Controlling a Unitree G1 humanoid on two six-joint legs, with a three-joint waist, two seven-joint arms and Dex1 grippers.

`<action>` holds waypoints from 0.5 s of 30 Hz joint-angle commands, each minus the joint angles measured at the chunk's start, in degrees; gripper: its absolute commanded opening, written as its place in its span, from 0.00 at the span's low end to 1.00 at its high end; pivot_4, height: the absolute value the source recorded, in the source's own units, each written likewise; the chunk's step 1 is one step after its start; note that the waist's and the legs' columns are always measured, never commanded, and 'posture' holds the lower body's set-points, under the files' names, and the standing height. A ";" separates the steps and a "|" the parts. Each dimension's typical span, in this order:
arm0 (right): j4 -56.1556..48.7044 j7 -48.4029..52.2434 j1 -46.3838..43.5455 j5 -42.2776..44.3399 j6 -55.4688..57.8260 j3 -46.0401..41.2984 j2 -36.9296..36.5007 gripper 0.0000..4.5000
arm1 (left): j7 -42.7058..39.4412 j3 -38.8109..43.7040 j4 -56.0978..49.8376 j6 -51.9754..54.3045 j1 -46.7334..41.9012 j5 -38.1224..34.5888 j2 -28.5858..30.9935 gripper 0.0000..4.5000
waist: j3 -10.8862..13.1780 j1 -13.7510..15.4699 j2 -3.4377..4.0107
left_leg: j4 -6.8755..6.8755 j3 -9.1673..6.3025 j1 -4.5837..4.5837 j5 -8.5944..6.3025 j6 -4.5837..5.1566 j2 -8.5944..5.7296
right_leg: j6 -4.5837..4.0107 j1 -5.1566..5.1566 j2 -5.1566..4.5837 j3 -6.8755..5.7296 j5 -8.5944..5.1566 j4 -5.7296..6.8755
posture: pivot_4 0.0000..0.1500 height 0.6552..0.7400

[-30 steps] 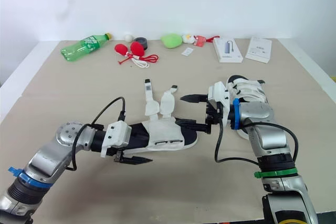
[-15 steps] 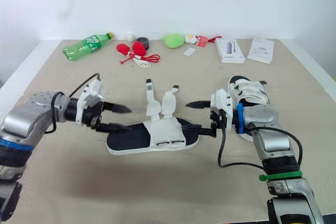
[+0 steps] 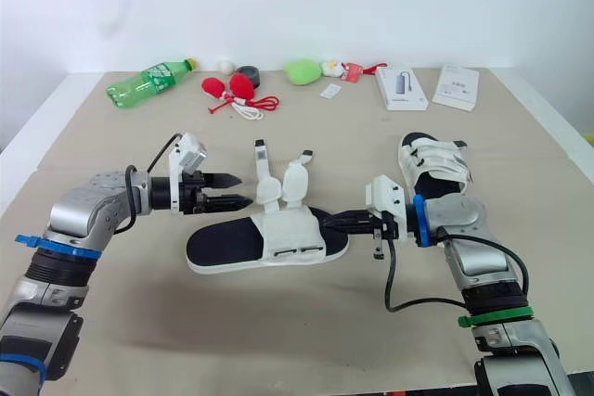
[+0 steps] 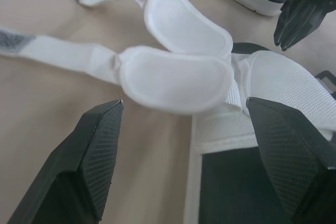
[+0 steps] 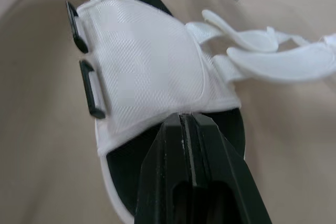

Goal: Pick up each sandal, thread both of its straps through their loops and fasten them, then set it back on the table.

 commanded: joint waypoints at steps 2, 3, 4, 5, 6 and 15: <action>-1.79 -0.52 -0.89 -0.58 0.07 1.17 0.47 0.01 | 0.15 1.56 0.98 4.21 -3.35 -1.97 -0.75 0.85 | 0.00 0.04 0.00 | 0.00 0.00 -0.01 0.00 0.00 -0.02 | 0.00 0.00 -0.02 0.00 0.00 0.00 | 1.00 1.00; -1.41 -0.76 -0.83 -1.09 -0.30 1.49 0.45 0.01 | -0.16 1.45 1.40 4.98 -3.83 -2.04 -0.63 0.85 | 0.00 0.05 0.00 | 0.00 0.00 -0.02 0.00 0.00 -0.03 | 0.00 0.00 -0.03 0.00 0.00 0.00 | 1.00 1.00; -0.97 -1.10 -0.79 -1.72 -0.80 1.76 0.44 0.01 | -0.07 1.37 1.94 5.48 -4.26 -1.90 -0.57 0.85 | 0.00 0.05 0.00 | 0.00 0.00 -0.03 0.00 0.00 -0.04 | 0.00 0.00 -0.04 0.00 0.00 0.00 | 1.00 1.00; -0.40 -1.31 -0.77 -2.40 -1.33 2.06 0.34 0.01 | 0.25 1.47 2.81 6.42 -4.76 -1.88 -0.62 0.85 | 0.00 0.05 0.00 | 0.00 0.01 -0.03 0.00 0.00 -0.05 | 0.01 -0.01 -0.04 0.00 0.00 0.00 | 1.00 1.00; 0.02 -1.45 -0.77 -2.89 -1.74 2.24 0.26 0.01 | 0.42 1.59 3.40 7.03 -5.07 -1.87 -0.68 0.85 | 0.00 0.06 0.00 | 0.00 0.01 -0.02 0.00 0.00 -0.05 | 0.01 0.00 -0.04 0.01 -0.01 0.00 | 1.00 1.00; 0.14 -1.05 -0.76 -3.46 -1.58 2.63 0.59 0.01 | 2.24 2.08 6.19 15.57 -5.68 -4.05 -2.36 0.85 | 0.00 0.01 0.00 | 0.00 0.00 -0.02 0.00 0.00 -0.04 | 0.00 -0.01 -0.04 0.01 -0.01 0.02 | 1.00 1.00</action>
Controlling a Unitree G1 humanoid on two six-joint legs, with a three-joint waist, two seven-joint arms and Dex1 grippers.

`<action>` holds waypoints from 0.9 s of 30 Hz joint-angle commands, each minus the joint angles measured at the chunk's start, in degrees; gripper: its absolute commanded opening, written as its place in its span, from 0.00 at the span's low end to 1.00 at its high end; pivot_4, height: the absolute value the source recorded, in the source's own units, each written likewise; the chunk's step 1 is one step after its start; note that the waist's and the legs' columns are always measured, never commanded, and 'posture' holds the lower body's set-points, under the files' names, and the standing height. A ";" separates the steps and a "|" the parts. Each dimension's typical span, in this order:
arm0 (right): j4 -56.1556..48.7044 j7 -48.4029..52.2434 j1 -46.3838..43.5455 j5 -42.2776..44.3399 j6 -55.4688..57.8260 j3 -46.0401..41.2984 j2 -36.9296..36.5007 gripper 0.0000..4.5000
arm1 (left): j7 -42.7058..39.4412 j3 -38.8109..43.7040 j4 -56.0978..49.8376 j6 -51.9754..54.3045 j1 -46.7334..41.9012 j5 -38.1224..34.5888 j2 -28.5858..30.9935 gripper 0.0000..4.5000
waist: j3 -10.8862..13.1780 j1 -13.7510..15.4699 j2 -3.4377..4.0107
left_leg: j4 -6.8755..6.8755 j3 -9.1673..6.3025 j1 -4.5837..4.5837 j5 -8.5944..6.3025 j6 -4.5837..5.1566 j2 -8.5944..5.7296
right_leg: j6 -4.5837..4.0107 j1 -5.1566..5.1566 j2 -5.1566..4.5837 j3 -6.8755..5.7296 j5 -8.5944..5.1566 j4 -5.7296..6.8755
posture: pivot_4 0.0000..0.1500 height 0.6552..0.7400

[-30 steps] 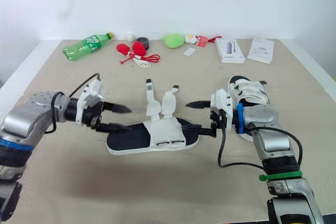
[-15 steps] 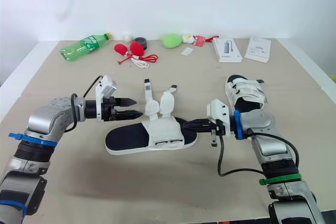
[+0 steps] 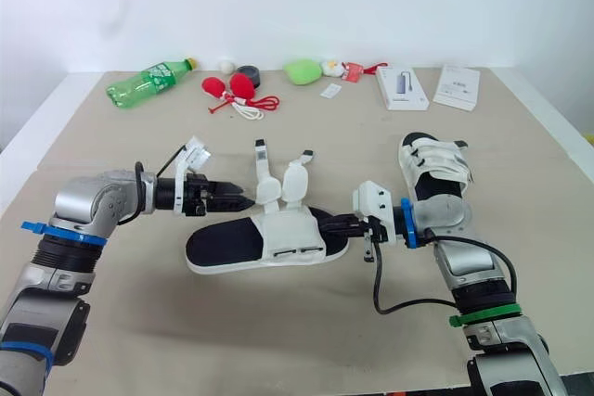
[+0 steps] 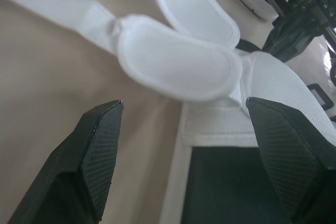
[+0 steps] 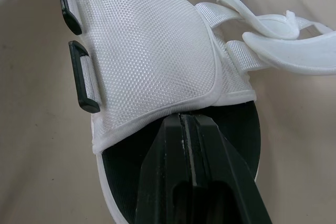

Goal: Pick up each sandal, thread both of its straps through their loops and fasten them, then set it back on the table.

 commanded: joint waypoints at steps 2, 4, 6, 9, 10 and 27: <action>-0.53 0.07 -0.75 -0.05 -0.61 0.33 0.06 0.01 | 2.48 2.78 2.72 2.58 -1.79 -1.29 -2.08 0.85 | 0.00 0.00 0.00 | 0.02 0.01 0.00 0.00 0.00 -0.01 | 0.01 0.01 -0.01 0.00 0.01 0.00 | 1.00 1.00; -0.46 0.09 -0.82 0.04 -0.58 0.49 0.01 0.01 | 3.09 3.54 4.34 3.66 -2.63 -1.73 -2.97 0.85 | 0.00 0.03 0.00 | 0.02 0.01 0.00 0.00 0.00 -0.01 | 0.01 0.00 -0.01 0.00 0.01 0.00 | 1.00 1.00; -0.55 0.14 -0.74 0.14 -0.49 0.69 -0.03 0.01 | 3.87 4.68 6.52 4.91 -3.66 -2.23 -4.13 0.85 | 0.00 0.04 -0.01 | 0.03 -0.01 -0.01 0.00 0.00 -0.01 | 0.01 0.00 0.00 -0.01 0.01 0.01 | 1.00 1.00; -1.58 0.10 -0.02 0.25 -0.63 0.86 -0.02 0.01 | 5.66 7.21 9.02 6.07 -5.01 -3.22 -6.12 0.85 | 0.00 0.04 -0.01 | 0.03 0.00 0.00 0.00 -0.01 -0.02 | -0.01 0.01 -0.01 -0.01 0.02 0.02 | 1.00 1.00; -2.52 -0.09 0.26 0.79 0.23 0.71 0.05 0.01 | 6.28 8.26 9.79 6.62 -5.46 -3.66 -6.79 0.85 | 0.00 0.03 -0.01 | 0.03 -0.01 -0.01 0.00 -0.01 -0.02 | -0.01 0.00 -0.01 -0.01 0.02 0.02 | 1.00 1.00; -3.11 -0.99 3.50 0.22 -0.35 0.80 -0.99 0.01 | 10.68 16.73 17.39 16.39 -8.88 -9.05 -11.59 0.85 | 0.00 0.02 -0.01 | 0.06 -0.02 0.02 0.03 -0.05 -0.04 | 0.08 0.03 -0.02 -0.02 0.05 0.02 | 1.00 1.00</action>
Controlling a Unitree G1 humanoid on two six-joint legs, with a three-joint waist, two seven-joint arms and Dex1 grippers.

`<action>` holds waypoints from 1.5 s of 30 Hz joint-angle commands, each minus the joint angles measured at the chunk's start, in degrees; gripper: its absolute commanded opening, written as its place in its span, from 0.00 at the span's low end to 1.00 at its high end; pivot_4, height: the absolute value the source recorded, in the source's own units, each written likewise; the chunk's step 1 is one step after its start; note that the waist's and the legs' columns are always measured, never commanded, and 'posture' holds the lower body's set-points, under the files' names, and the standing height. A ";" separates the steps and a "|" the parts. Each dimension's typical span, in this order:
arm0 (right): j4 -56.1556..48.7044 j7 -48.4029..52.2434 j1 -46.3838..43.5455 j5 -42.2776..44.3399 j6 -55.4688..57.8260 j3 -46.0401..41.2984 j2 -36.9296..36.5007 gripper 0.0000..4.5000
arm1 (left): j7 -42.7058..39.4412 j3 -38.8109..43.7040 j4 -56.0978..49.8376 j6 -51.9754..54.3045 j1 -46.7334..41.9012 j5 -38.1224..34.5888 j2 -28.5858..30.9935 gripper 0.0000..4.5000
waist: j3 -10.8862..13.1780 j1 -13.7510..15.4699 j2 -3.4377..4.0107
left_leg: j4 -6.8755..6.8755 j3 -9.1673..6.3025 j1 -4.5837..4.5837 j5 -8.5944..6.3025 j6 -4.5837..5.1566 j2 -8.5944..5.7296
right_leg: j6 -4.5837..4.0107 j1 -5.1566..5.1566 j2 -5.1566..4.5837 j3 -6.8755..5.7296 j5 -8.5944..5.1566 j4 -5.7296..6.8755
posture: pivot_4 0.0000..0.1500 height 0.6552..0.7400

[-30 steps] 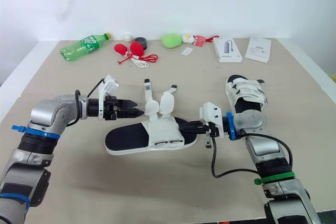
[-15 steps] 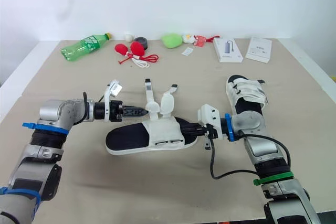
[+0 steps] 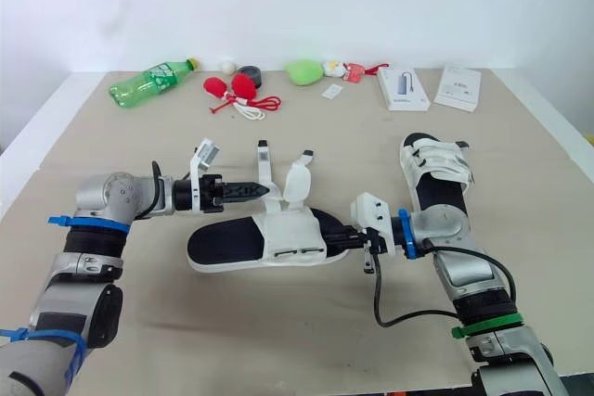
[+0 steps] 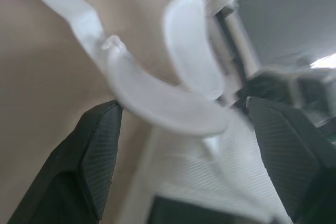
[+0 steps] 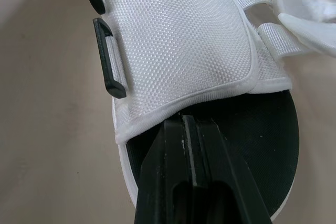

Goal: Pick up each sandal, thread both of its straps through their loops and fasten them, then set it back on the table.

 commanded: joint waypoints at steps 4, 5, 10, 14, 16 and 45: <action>-1.64 0.07 0.25 0.03 -0.79 -0.45 -0.79 0.01 | 2.51 3.70 4.68 3.77 -3.33 -1.63 -1.22 0.85 | 0.00 -0.02 0.00 | 0.00 0.01 0.02 0.01 -0.01 0.00 | 0.02 0.02 0.00 0.02 0.00 0.00 | 1.00 1.00; -1.69 0.08 0.27 0.02 -0.85 -0.45 -0.81 0.01 | 2.79 4.28 5.63 3.64 -3.77 -1.74 -1.29 0.85 | 0.00 -0.02 0.00 | 0.00 0.01 0.02 0.01 -0.01 0.00 | 0.02 0.02 0.00 0.02 0.01 0.00 | 1.00 1.00; -1.95 0.04 0.17 -0.36 -1.37 -0.11 -0.76 0.01 | 2.94 4.50 9.41 -0.15 -5.16 -0.57 -2.20 0.85 | 0.00 0.00 -0.01 | 0.00 0.00 0.02 0.01 -0.02 -0.01 | 0.02 0.02 0.00 0.02 0.01 0.00 | 1.00 1.00; -1.88 0.07 -0.25 -0.44 -1.32 0.04 -0.64 0.01 | 3.12 4.99 14.79 -4.18 -7.74 0.37 -4.05 0.85 | 0.00 0.01 -0.01 | 0.00 0.02 0.02 0.01 -0.03 -0.04 | 0.04 0.03 -0.03 0.02 0.02 0.00 | 1.00 1.00; -1.63 0.07 -0.55 -0.59 -1.49 0.08 -0.61 0.01 | 2.59 4.70 17.14 -6.17 -8.94 1.02 -5.02 0.85 | 0.00 -0.01 -0.01 | 0.00 0.03 0.01 0.01 -0.03 -0.04 | 0.05 0.00 -0.02 0.04 0.03 -0.01 | 1.00 1.00; -2.95 0.22 0.16 -1.28 -1.56 0.50 -1.13 0.00 | -3.75 3.76 41.74 -34.03 -20.89 15.86 -6.63 0.00 | 0.02 -0.04 -0.03 | -0.02 0.02 -0.03 0.01 -0.03 -0.08 | 0.10 -0.02 0.02 0.04 0.00 -0.01 | 1.00 1.00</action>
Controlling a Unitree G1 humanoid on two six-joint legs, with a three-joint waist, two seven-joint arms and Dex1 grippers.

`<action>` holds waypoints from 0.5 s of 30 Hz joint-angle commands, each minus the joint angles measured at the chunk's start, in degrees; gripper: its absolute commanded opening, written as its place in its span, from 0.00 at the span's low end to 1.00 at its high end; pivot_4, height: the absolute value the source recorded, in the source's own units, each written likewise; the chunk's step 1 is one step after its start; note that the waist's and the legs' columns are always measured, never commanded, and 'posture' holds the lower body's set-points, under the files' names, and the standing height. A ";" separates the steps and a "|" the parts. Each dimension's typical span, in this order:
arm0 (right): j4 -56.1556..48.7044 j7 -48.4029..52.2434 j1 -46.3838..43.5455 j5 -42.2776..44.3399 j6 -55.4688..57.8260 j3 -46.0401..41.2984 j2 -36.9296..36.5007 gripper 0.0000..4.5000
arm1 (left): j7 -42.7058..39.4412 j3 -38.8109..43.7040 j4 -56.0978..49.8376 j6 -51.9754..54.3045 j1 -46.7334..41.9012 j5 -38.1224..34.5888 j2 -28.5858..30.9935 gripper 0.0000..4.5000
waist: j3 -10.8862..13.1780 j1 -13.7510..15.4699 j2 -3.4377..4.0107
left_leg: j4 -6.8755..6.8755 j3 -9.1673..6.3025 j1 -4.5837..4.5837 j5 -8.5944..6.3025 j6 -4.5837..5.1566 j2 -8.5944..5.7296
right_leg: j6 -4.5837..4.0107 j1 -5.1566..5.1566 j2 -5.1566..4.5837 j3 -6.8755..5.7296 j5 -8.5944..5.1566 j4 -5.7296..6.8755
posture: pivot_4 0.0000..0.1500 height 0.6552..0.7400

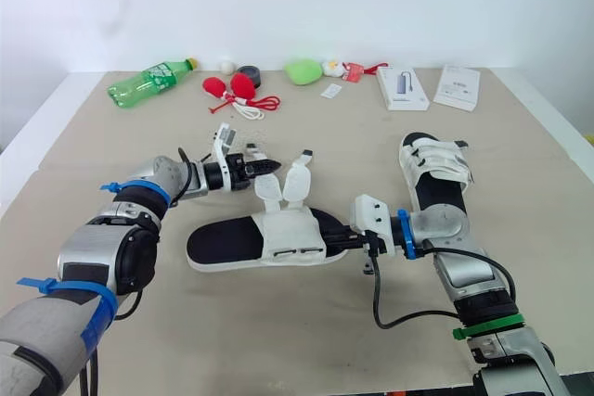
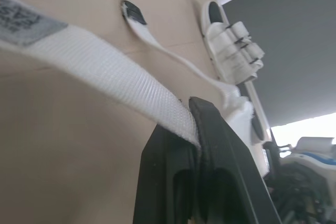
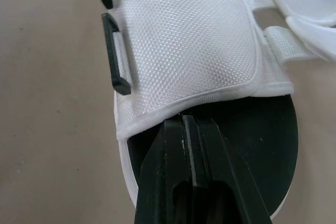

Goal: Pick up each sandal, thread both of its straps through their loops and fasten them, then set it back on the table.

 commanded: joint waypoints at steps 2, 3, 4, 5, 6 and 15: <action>-1.53 0.32 0.00 -0.18 -0.42 0.22 -0.68 0.00 | -2.90 -1.61 -2.18 -7.27 -1.79 3.43 0.22 0.00 | 0.00 0.01 0.00 | 0.00 0.00 0.00 0.00 0.00 0.00 | 0.00 0.00 0.00 0.00 0.00 0.00 | 1.00 1.00; -1.49 0.32 -0.05 -0.21 -0.43 0.24 -0.69 0.00 | -4.10 -2.27 -3.40 -8.75 -1.64 4.03 0.08 0.00 | 0.00 0.01 0.00 | 0.00 0.00 0.00 0.00 0.00 -0.01 | 0.00 0.01 0.00 0.00 0.01 0.00 | 1.00 1.00; -1.45 0.32 -0.08 -0.28 -0.47 0.26 -0.72 0.00 | -5.78 -3.70 -5.51 -10.94 -1.08 5.15 -0.05 0.00 | 0.00 0.01 0.00 | 0.00 0.01 0.00 0.00 0.00 0.00 | 0.00 0.00 0.00 0.00 0.01 0.00 | 1.00 1.00; -1.38 0.36 -0.12 -0.32 -0.51 0.25 -0.77 0.00 | -7.30 -4.74 -7.24 -11.98 -0.65 5.75 -0.14 0.00 | 0.01 0.02 -0.01 | 0.00 0.00 0.00 0.00 0.00 0.00 | 0.00 0.00 0.00 0.00 0.01 0.00 | 1.00 1.00; -1.32 0.37 -0.14 -0.34 -0.53 0.24 -0.80 0.00 | -9.12 -6.53 -10.29 -14.29 0.49 6.86 -0.14 0.00 | 0.01 0.02 -0.01 | 0.00 0.01 -0.01 0.00 -0.01 0.00 | -0.01 0.00 0.00 0.00 0.01 0.00 | 1.00 1.00; -0.47 0.57 -0.40 -0.57 -0.98 0.56 -0.83 0.00 | -15.90 -22.20 -46.31 -63.43 20.82 21.62 6.54 0.00 | -0.01 -0.03 0.01 | -0.10 0.08 0.05 -0.02 -0.04 0.07 | -0.44 -0.01 -0.02 0.15 0.24 -0.02 | 1.00 1.00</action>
